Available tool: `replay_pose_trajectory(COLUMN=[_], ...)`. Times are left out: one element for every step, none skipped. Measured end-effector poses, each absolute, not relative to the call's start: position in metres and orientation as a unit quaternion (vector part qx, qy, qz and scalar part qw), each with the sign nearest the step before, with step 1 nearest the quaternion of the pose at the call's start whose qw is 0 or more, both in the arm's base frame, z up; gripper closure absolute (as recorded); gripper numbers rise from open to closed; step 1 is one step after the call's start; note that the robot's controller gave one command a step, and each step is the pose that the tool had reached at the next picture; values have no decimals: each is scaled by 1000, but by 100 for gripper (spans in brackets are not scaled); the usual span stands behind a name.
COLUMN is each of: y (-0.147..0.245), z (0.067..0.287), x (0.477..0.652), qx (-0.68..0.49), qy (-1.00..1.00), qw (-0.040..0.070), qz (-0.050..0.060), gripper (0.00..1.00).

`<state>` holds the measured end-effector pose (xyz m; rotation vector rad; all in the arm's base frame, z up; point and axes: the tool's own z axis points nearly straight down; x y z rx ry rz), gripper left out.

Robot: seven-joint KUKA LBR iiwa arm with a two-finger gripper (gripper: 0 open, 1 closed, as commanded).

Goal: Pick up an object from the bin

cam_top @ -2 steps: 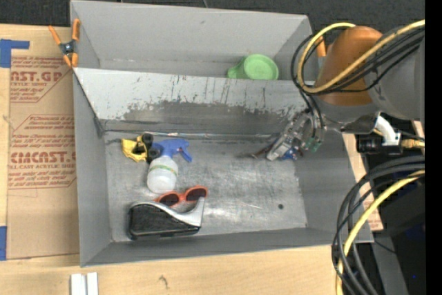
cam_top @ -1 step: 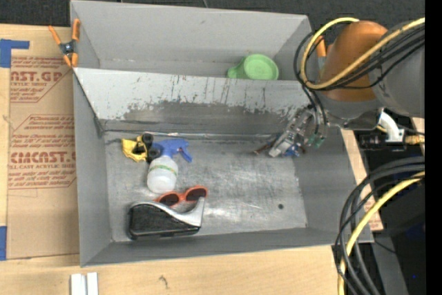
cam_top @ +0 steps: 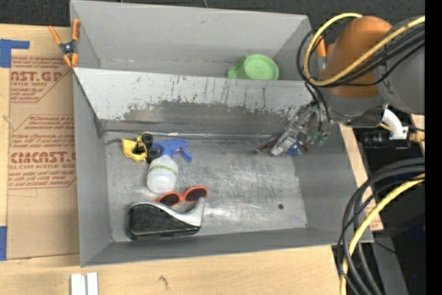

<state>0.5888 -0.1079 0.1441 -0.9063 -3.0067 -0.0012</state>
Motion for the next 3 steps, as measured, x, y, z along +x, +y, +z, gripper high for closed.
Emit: replay_pose_trajectory(y=[-108, -108, -108], z=[160, 173, 184], x=[589, 589, 590], qx=[-289, -289, -289], qy=[-957, -957, -957], qw=[0, 0, -1], qz=[0, 0, -1], gripper=[100, 100, 100])
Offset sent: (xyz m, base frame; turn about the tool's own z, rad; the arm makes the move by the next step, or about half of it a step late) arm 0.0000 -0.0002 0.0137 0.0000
